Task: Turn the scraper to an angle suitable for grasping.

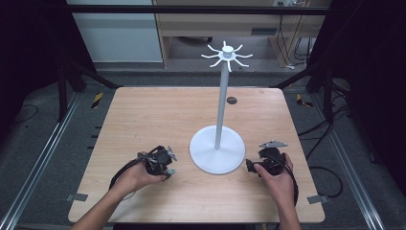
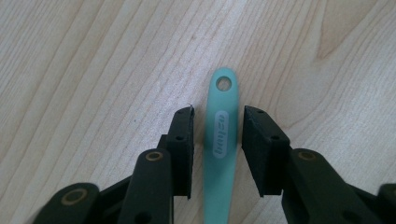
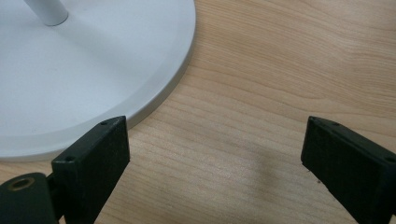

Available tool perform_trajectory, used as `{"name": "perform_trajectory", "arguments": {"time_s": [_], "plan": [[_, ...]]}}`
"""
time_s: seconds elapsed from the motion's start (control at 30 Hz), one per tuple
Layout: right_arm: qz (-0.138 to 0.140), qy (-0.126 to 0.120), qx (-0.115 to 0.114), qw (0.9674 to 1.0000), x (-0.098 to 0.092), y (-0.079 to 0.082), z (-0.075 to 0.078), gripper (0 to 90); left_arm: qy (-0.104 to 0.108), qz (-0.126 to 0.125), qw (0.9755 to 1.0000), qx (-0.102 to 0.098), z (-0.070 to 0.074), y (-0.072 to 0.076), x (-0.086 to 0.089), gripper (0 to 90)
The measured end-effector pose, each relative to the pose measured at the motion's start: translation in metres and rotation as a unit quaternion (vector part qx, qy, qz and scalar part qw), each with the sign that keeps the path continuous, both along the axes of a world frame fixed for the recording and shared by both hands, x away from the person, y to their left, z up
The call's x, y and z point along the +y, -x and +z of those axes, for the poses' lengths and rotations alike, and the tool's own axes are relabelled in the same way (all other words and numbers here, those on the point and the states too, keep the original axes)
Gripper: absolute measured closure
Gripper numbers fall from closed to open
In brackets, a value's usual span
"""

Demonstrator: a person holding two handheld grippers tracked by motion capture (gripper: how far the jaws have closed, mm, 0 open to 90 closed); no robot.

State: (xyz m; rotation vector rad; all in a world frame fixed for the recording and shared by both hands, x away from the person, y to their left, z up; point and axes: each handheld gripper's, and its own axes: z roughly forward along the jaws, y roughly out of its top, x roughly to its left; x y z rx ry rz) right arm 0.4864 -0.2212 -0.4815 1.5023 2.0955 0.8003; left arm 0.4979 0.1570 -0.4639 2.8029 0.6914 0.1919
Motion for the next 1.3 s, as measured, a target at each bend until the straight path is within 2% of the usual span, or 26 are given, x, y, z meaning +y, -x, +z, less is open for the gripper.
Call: {"name": "perform_trajectory", "arguments": {"time_s": [0.4,0.57,0.73,0.87,1.13,1.3], "plan": [[0.001,0.001,0.000,1.0000,0.000,0.000,0.000,8.2,-0.007,-0.011,0.9998,0.012,0.000,-0.002,-0.004,73.0],[0.000,0.001,0.000,1.0000,0.000,0.000,0.000,8.2,0.000,-0.009,1.0000,0.004,0.002,-0.001,-0.002,73.5],[0.000,0.000,0.001,1.0000,0.001,0.000,0.000,8.2,0.027,0.000,0.9995,-0.014,0.020,0.001,0.008,73.7],[0.000,0.000,0.002,1.0000,0.001,0.000,0.000,8.2,0.050,0.005,0.9981,-0.034,0.039,0.004,0.019,73.8],[0.000,0.003,0.004,1.0000,0.002,0.000,-0.001,8.2,0.092,0.020,0.9930,-0.072,0.071,0.012,0.042,73.9],[-0.001,0.003,0.005,1.0000,0.002,0.000,-0.001,8.2,0.114,0.026,0.9886,-0.094,0.088,0.015,0.050,73.9]]}}
